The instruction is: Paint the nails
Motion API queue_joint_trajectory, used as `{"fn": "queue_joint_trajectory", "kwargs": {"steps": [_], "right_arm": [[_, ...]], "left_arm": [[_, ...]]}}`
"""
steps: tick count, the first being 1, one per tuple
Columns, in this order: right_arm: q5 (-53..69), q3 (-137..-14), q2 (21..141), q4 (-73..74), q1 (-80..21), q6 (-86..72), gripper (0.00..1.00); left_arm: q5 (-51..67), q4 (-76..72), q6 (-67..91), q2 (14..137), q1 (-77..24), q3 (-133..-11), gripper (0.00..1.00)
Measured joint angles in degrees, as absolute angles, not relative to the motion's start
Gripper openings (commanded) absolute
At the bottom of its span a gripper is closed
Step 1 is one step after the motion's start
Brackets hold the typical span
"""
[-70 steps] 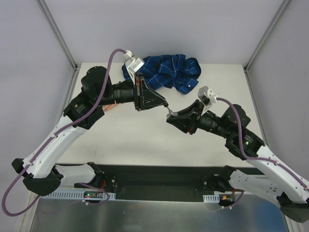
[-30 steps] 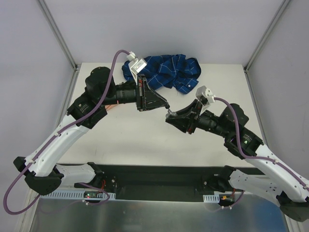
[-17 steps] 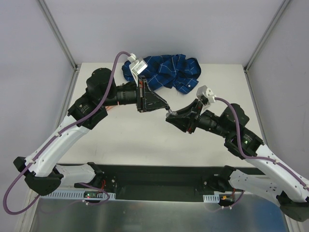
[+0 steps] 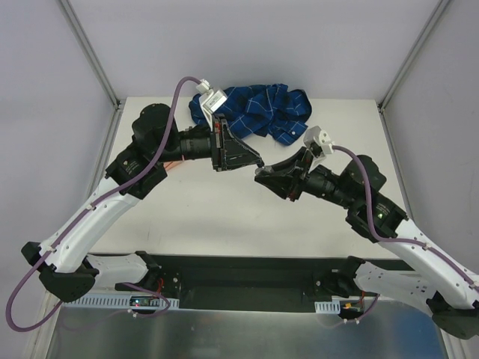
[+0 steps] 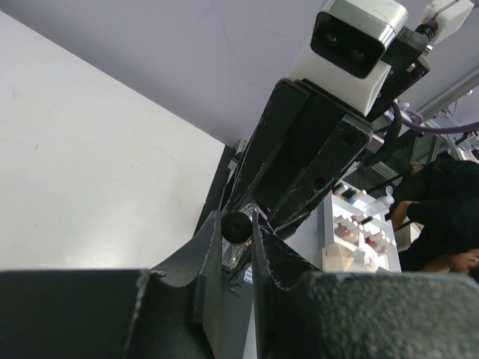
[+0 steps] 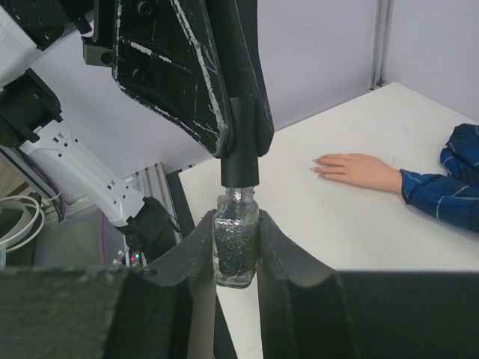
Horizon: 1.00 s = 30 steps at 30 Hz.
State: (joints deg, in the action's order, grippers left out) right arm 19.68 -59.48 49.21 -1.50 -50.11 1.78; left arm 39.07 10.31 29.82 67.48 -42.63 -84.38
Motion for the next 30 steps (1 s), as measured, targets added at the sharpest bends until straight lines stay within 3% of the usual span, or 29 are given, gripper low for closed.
{"fn": "queue_joint_trajectory", "kwargs": {"steps": [17, 27, 30], "right_arm": [[15.92, -62.81, 53.63, -9.3, -50.52, 1.17, 0.0], [17.91, -63.77, 53.54, -6.79, -50.61, 2.02, 0.0], [18.48, -64.07, 53.54, -5.87, -50.61, 2.52, 0.0]], "left_arm": [[37.23, -1.5, 27.18, 65.28, -41.17, -81.17, 0.0], [39.75, 1.15, 24.23, 65.93, -41.12, -82.65, 0.0], [40.27, 3.99, 23.14, 66.5, -41.12, -84.47, 0.06]]}}
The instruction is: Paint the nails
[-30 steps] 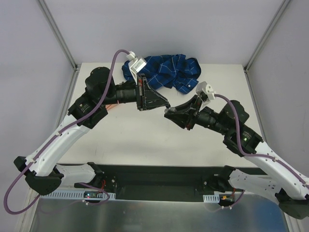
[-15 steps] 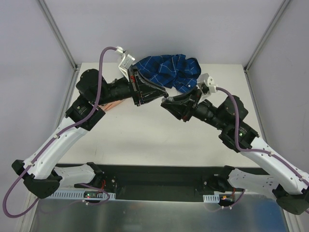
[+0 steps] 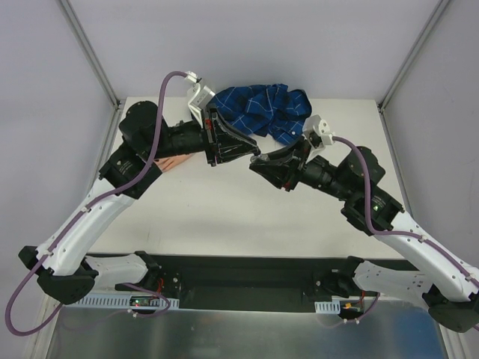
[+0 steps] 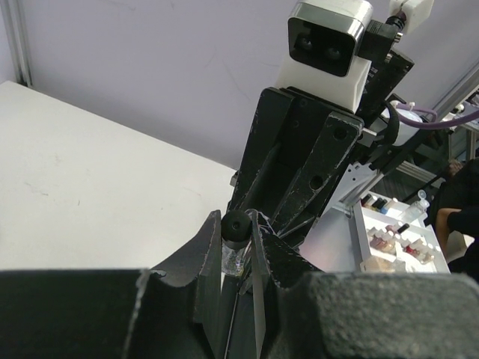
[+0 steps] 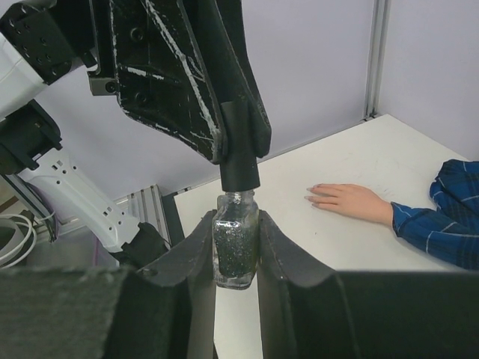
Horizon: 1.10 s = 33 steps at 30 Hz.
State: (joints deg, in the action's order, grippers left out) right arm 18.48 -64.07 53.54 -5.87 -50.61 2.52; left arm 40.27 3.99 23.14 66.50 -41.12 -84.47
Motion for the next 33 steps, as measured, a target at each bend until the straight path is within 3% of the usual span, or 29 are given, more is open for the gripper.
{"fn": "queue_joint_trajectory", "kwargs": {"steps": [5, 8, 13, 19, 21, 25, 33], "right_arm": [[19.77, -64.1, 53.56, -5.02, -50.61, 3.33, 0.0], [20.36, -64.1, 53.56, -4.82, -50.61, 3.7, 0.0], [19.99, -64.75, 53.58, -6.94, -50.78, 4.16, 0.0], [18.87, -65.06, 53.32, -7.6, -50.76, 4.91, 0.0], [18.61, -65.06, 53.19, -7.46, -50.76, 5.15, 0.0], [16.32, -65.08, 53.12, -6.98, -51.05, 5.93, 0.0], [1.54, -68.51, 55.48, -5.26, -57.58, 12.49, 0.0]], "left_arm": [[40.51, 8.56, 23.03, 67.2, -41.15, -87.0, 0.16], [40.58, 11.0, 23.22, 67.61, -40.99, -88.53, 0.29], [43.07, 15.92, 23.77, 68.2, -40.64, -89.03, 0.65], [43.24, 20.05, 24.4, 66.78, -38.35, -89.01, 0.81], [42.94, 20.51, 24.47, 65.17, -37.78, -89.01, 0.99], [39.44, 20.73, 26.26, 62.04, -37.8, -89.6, 0.97], [19.81, 20.84, 34.44, 61.8, -38.3, -91.42, 0.86]]}}
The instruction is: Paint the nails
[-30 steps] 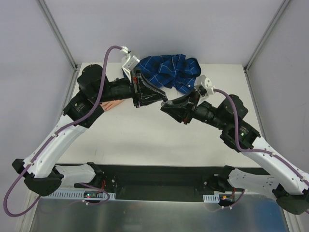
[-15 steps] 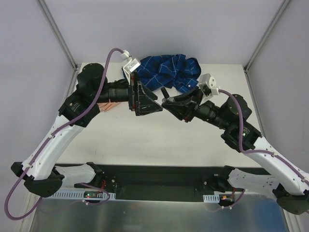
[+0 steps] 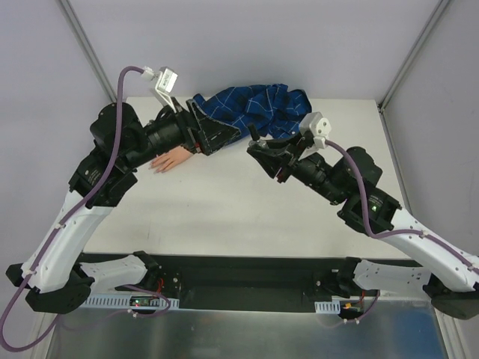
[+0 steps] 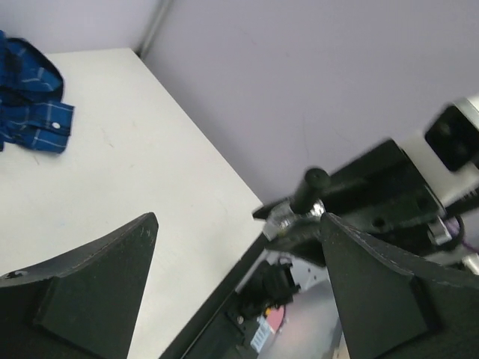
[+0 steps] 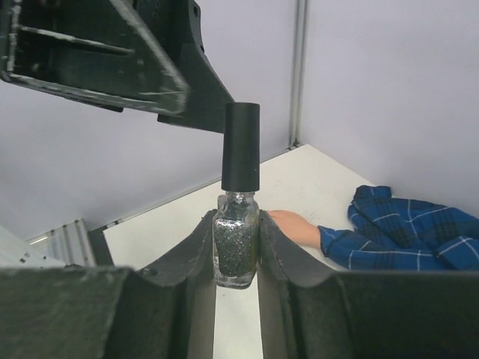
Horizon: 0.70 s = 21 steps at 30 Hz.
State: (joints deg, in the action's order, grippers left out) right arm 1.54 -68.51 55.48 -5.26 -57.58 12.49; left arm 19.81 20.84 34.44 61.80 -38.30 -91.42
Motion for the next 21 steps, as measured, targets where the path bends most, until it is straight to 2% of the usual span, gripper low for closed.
{"fn": "queue_joint_trajectory", "kwargs": {"steps": [4, 14, 17, 21], "right_arm": [[-5.5, -70.57, 57.89, -5.26, -61.3, 16.62, 0.0], [-12.64, -71.48, 61.49, -5.21, -63.79, 20.91, 0.0], [-12.97, -71.48, 61.56, -5.21, -64.03, 21.21, 0.0], [-13.32, -71.64, 61.56, -5.21, -64.07, 21.3, 0.0]], "left_arm": [[12.67, 20.93, 35.7, 63.83, -39.55, -92.97, 0.77], [5.98, 20.86, 34.09, 65.76, -45.45, -94.39, 0.75], [5.45, 20.45, 33.47, 65.82, -46.76, -94.39, 0.64], [5.39, 19.62, 33.19, 66.13, -47.66, -94.19, 0.54]]}}
